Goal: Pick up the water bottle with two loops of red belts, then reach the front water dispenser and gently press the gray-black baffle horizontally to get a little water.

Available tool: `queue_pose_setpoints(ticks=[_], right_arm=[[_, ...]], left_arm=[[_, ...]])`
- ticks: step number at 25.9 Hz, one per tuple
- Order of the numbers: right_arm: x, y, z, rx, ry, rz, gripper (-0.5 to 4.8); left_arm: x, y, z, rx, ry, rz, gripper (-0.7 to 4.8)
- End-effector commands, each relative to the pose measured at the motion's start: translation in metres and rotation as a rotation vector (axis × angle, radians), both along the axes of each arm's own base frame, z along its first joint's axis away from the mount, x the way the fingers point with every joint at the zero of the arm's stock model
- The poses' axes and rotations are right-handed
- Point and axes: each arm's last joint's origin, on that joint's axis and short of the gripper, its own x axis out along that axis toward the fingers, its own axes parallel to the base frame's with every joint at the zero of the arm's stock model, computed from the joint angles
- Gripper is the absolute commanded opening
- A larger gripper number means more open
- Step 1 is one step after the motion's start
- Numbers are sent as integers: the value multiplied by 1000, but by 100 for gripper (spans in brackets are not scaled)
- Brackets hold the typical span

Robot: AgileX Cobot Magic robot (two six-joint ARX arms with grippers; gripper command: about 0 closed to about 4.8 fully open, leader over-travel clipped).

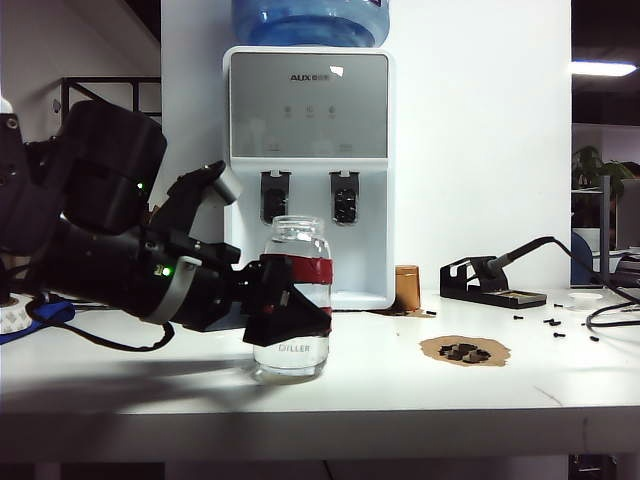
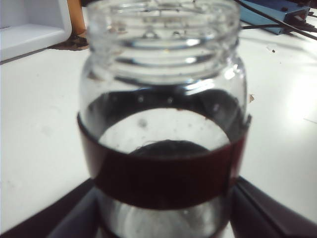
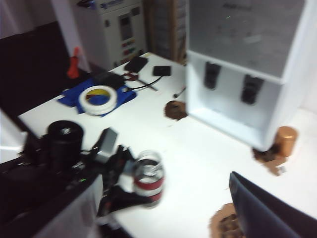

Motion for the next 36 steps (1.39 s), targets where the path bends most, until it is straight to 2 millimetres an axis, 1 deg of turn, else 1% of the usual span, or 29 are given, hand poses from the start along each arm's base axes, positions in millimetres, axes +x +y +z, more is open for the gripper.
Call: queue_pose_setpoints(ticks=[1,10,13,15,18,19,20,22,25,26,28,29,31,32,33,34,35,36], right_arm=[[-5,2,-1,31,45,96,412],[-6,2,-3,41,67,134,412],[-7,2,-3,41,66,134,412],[-7,2,-3,41,66,134,412],[-7,2,-3,42,67,134,412],[-7,2,-3,41,66,134,412],[-7,2,-3,42,66,134,412],[-7,2,-3,41,66,134,412],[-7,2,-3,41,66,134,412],[-7,2,-3,41,66,134,412],[-7,2,-2,41,66,134,412],[-7,2,-2,41,66,134,412],[-7,2,-2,42,65,134,412],[-7,2,-2,41,65,133,412],[-7,2,-2,42,64,133,412],[-6,2,-2,42,63,134,412],[-6,2,-2,42,59,134,412],[-6,2,-2,42,58,134,412]], left_arm=[[-2,1,-7,44,17,-5,-4],[-4,2,-12,62,25,-10,-4],[-4,3,-20,100,38,-8,-4],[-5,6,-31,144,52,-7,-4],[-4,8,-35,154,57,-5,2],[-4,8,-36,156,57,-5,20],[-4,9,-37,158,60,-3,55],[-4,10,-39,162,66,-1,99],[-4,11,-42,170,80,2,104],[-4,12,-42,173,84,5,136],[-4,12,-43,176,85,7,261],[-4,13,-43,177,85,6,291],[-4,13,-43,177,86,6,295],[-4,13,-43,178,86,6,316],[-4,13,-43,177,86,5,349],[-4,13,-43,177,86,4,395],[-5,13,-43,175,86,2,469],[-5,13,-43,175,86,1,479]])
